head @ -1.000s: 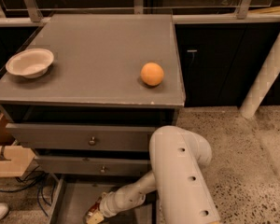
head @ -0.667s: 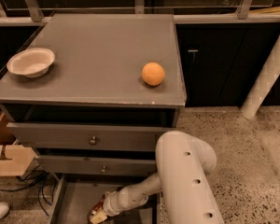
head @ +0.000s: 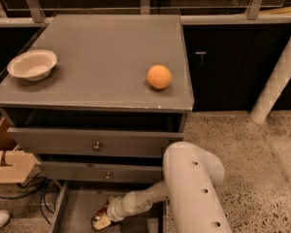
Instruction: Place coke can into bottom drawer
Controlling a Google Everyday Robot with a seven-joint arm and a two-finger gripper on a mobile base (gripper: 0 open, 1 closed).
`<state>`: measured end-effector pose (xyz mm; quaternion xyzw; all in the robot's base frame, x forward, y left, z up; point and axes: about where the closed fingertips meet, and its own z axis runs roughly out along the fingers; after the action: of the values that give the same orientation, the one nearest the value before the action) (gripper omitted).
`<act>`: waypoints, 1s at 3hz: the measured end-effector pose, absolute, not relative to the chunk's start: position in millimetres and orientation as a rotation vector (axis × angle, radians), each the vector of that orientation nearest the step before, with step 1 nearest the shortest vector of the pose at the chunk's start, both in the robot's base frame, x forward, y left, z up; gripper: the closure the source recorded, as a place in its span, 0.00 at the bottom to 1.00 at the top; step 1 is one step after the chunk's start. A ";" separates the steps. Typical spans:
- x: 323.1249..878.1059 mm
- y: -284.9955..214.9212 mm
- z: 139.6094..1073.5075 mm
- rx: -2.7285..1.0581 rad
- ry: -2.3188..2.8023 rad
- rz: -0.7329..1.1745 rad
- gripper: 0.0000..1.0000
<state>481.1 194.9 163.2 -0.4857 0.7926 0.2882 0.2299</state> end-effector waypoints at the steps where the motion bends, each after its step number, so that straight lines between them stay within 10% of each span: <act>1: 481.1 194.9 163.2 -1.336 2.181 0.793 0.77; 3: 481.0 194.9 163.1 -1.336 2.181 0.793 0.21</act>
Offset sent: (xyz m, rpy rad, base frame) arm 0.0000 0.0000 0.0000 0.0000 0.0000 0.0000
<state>481.0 194.9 163.1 -0.4857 0.7926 0.2882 0.2298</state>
